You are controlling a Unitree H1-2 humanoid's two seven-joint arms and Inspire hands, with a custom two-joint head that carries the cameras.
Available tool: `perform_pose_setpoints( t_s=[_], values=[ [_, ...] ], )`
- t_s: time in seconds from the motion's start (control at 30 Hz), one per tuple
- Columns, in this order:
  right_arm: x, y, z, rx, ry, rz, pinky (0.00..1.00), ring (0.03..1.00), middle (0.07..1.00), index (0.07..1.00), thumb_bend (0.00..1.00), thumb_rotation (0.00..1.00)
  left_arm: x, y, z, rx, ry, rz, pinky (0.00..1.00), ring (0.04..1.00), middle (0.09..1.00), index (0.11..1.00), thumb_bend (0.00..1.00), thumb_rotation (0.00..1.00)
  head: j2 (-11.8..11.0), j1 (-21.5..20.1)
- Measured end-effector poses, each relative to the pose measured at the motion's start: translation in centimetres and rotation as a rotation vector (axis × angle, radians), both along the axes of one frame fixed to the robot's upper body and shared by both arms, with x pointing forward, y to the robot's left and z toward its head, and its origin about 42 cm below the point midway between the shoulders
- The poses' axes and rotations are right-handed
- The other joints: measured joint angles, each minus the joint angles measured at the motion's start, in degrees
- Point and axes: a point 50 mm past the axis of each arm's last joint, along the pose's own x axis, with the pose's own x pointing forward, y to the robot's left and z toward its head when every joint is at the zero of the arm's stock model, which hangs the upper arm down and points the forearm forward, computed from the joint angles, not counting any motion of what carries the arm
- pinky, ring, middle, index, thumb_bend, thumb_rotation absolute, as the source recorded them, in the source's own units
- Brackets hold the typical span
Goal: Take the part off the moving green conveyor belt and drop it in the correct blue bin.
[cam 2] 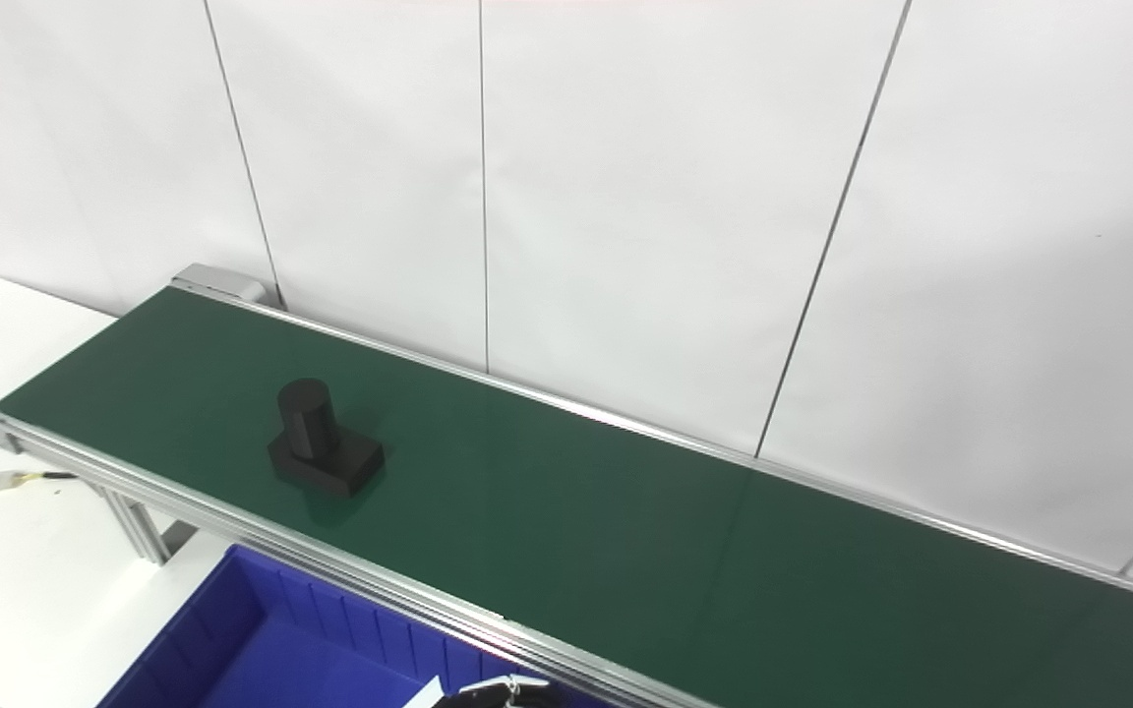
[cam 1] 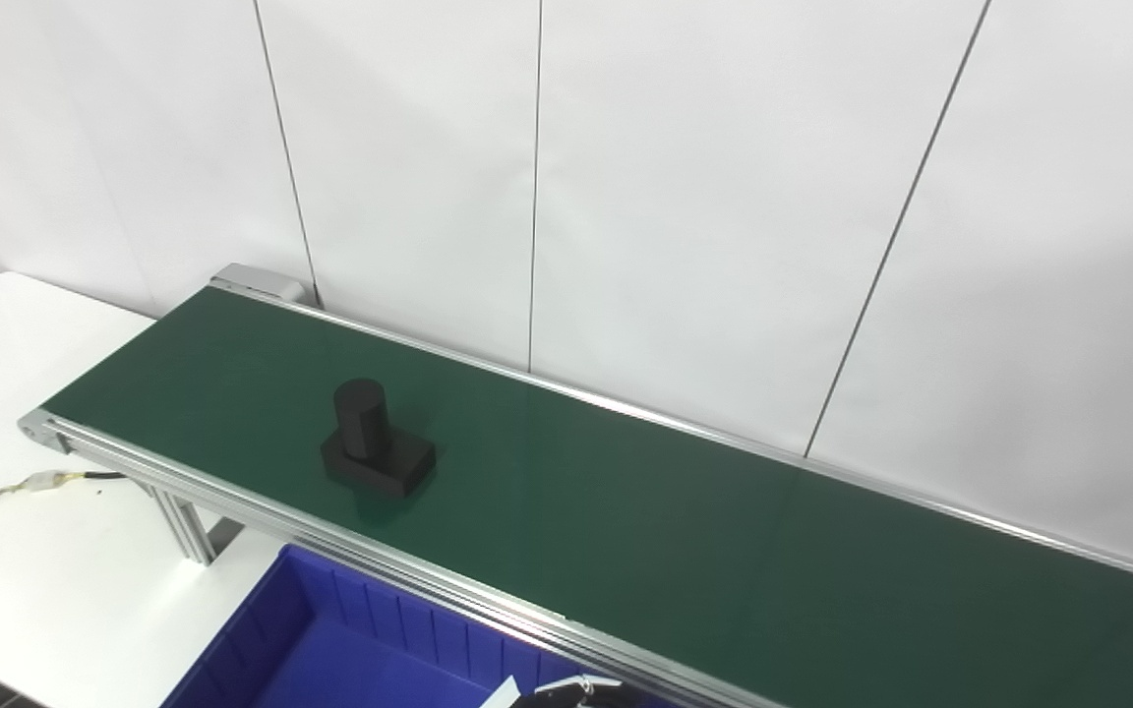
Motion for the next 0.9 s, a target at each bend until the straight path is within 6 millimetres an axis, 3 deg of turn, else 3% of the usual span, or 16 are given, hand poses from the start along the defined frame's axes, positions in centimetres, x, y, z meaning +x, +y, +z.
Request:
perform_pose_setpoints(
  t_s=[0.1,0.57,0.9],
  values=[
    [1.1,-0.2,1.8,0.011,-0.055,0.001,0.57,0.730,0.783,0.853,0.69,0.01,0.0,-0.1,-0.1,0.000,0.002,-0.003,0.56,0.687,0.773,0.774,0.99,0.22,0.00,0.09],
    [3.8,-0.6,4.1,-0.029,-0.091,-0.010,0.53,0.702,0.776,0.839,0.70,0.12,0.7,-0.5,-0.5,0.017,0.001,-0.007,0.56,0.683,0.776,0.777,0.99,0.21,-0.26,0.00],
    [5.3,-0.5,5.8,-0.109,-0.150,-0.029,0.51,0.694,0.781,0.842,0.74,0.28,1.0,-0.3,-0.7,0.008,0.013,0.000,0.55,0.677,0.776,0.778,0.98,0.19,-0.26,-1.58]
  ],
)
